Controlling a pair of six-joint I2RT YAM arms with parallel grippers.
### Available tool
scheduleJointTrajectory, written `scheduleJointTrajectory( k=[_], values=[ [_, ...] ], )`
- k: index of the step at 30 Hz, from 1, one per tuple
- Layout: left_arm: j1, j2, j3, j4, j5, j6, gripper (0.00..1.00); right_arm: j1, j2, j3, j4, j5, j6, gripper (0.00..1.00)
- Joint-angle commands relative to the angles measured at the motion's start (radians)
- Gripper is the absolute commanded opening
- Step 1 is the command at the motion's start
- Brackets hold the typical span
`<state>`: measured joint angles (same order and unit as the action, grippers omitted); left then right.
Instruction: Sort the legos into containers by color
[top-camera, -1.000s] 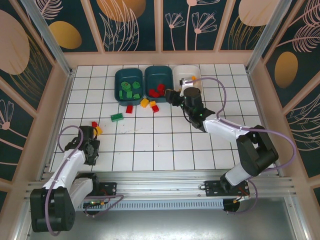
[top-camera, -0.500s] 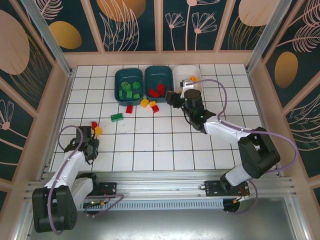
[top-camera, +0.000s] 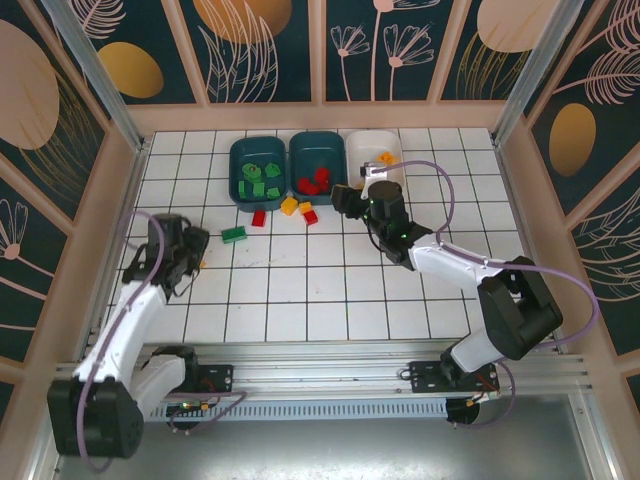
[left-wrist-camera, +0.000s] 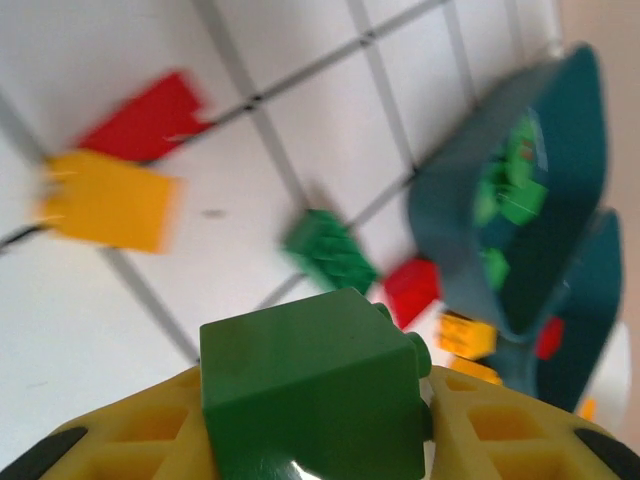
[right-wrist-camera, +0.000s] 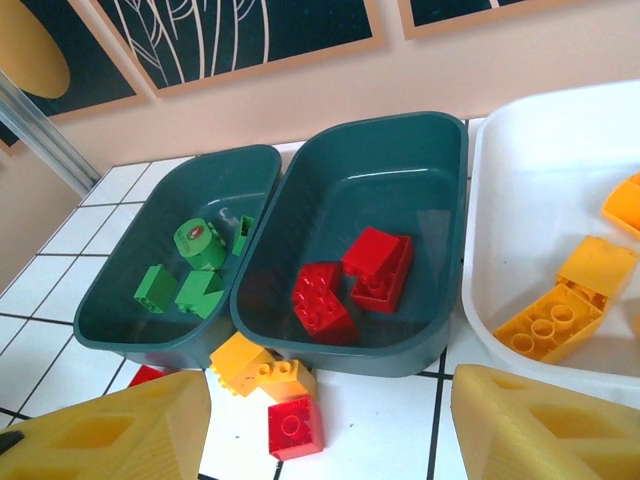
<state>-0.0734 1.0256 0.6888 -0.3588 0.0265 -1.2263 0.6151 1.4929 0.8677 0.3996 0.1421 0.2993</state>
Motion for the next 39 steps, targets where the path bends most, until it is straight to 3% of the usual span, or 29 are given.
scheduleJointTrajectory(
  k=[1, 6, 13, 17, 21, 25, 27, 34, 39],
  values=[
    [-0.045, 0.189, 0.122, 0.188, 0.045, 0.079, 0.15, 0.008, -0.037, -0.017, -0.016, 0.035, 0.027, 0.65],
    [-0.075, 0.521, 0.418, 0.297, 0.012, 0.185, 0.16, 0.012, -0.046, -0.029, -0.075, 0.017, 0.042, 0.65],
    [-0.084, 0.958, 0.866, 0.190, 0.055, 0.272, 0.21, 0.023, -0.096, -0.034, -0.195, 0.042, 0.042, 0.65],
    [-0.084, 1.087, 0.985, 0.166, 0.088, 0.272, 0.23, 0.026, -0.127, -0.026, -0.257, 0.065, 0.032, 0.65],
    [-0.084, 1.095, 1.004, 0.169, 0.104, 0.302, 0.43, 0.028, -0.168, -0.033, -0.295, 0.082, 0.019, 0.66],
    [-0.086, 1.011, 0.958, 0.158, 0.115, 0.334, 0.77, 0.027, -0.189, -0.044, -0.321, 0.095, 0.000, 0.67],
    [-0.086, 0.926, 0.877, 0.181, 0.100, 0.343, 0.98, 0.030, -0.193, -0.049, -0.326, 0.107, -0.008, 0.67],
    [-0.090, 0.644, 0.549, 0.188, 0.024, 0.436, 0.99, 0.045, -0.201, -0.120, -0.262, 0.096, -0.021, 0.67],
    [-0.094, 0.639, 0.402, 0.138, -0.028, 0.540, 0.99, 0.057, -0.189, -0.185, -0.182, 0.079, -0.019, 0.67]
  ],
)
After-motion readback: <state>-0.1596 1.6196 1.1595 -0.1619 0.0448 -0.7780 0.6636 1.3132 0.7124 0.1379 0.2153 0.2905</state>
